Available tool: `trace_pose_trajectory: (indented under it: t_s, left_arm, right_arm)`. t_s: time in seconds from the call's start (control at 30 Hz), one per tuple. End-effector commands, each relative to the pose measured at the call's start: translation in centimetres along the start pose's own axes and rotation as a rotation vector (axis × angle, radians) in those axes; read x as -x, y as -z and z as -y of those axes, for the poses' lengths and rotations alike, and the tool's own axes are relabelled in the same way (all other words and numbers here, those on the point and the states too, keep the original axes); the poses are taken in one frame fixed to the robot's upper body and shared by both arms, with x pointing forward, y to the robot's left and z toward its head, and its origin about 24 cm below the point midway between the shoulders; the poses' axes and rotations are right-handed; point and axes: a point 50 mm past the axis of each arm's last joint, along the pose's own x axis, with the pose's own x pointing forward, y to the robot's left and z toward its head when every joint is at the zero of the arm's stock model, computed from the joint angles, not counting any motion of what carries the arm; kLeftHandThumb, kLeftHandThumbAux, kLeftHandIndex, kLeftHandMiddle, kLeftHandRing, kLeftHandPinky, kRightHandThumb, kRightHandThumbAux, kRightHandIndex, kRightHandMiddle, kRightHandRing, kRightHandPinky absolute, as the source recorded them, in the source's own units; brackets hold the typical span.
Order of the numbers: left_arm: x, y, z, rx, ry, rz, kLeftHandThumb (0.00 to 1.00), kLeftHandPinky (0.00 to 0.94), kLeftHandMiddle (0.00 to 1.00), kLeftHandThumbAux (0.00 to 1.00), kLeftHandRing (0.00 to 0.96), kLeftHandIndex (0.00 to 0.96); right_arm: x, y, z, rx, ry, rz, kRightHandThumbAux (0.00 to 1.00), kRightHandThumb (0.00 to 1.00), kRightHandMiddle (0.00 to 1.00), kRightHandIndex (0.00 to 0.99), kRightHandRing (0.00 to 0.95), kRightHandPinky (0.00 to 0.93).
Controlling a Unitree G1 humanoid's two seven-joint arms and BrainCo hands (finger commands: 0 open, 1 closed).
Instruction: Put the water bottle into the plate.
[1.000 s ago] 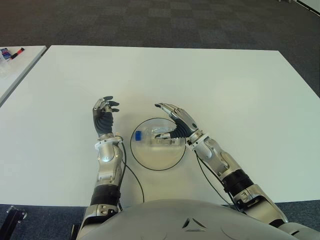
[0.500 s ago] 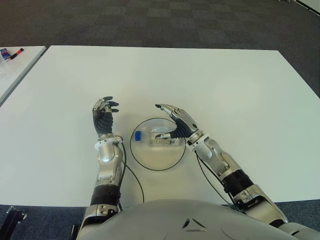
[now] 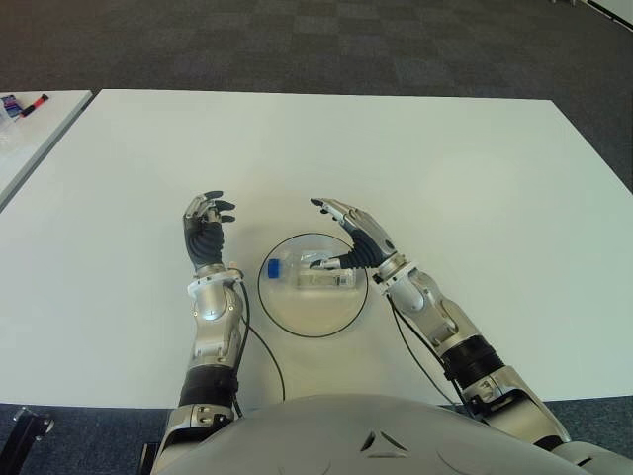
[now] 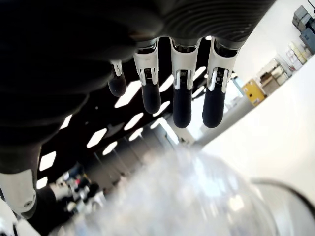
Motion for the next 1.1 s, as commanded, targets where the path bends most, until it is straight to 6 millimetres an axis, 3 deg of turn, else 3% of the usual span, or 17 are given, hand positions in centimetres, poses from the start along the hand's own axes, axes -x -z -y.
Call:
trace_pose_trajectory:
  t_s: [0.03, 0.57, 0.8, 1.1]
  left_arm:
    - [0.6, 0.5, 0.8, 0.039, -0.019, -0.036, 0.947, 0.516, 0.548, 0.651, 0.48, 0.391]
    - [0.5, 0.7, 0.8, 0.04, -0.017, -0.033, 0.947, 0.517, 0.547, 0.651, 0.478, 0.395]
    - [0.5, 0.7, 0.7, 0.044, -0.016, -0.037, 0.947, 0.524, 0.547, 0.651, 0.478, 0.395]
    - [0.4, 0.7, 0.6, 0.035, -0.014, -0.04, 0.947, 0.519, 0.547, 0.651, 0.477, 0.394]
  right_arm:
    - [0.0, -0.3, 0.7, -0.038, 0.066, 0.025, 0.584, 0.132, 0.159, 0.004, 0.209, 0.249]
    - [0.0, -1.0, 2.5, -0.081, 0.157, 0.069, 0.579, 0.159, 0.135, 0.019, 0.163, 0.202]
    - [-0.1, -0.9, 3.4, -0.141, 0.165, 0.042, 0.624, 0.227, 0.12, 0.027, 0.141, 0.181]
    - [-0.8, 0.5, 4.8, -0.281, 0.187, -0.054, 0.648, 0.258, 0.124, 0.03, 0.148, 0.218]
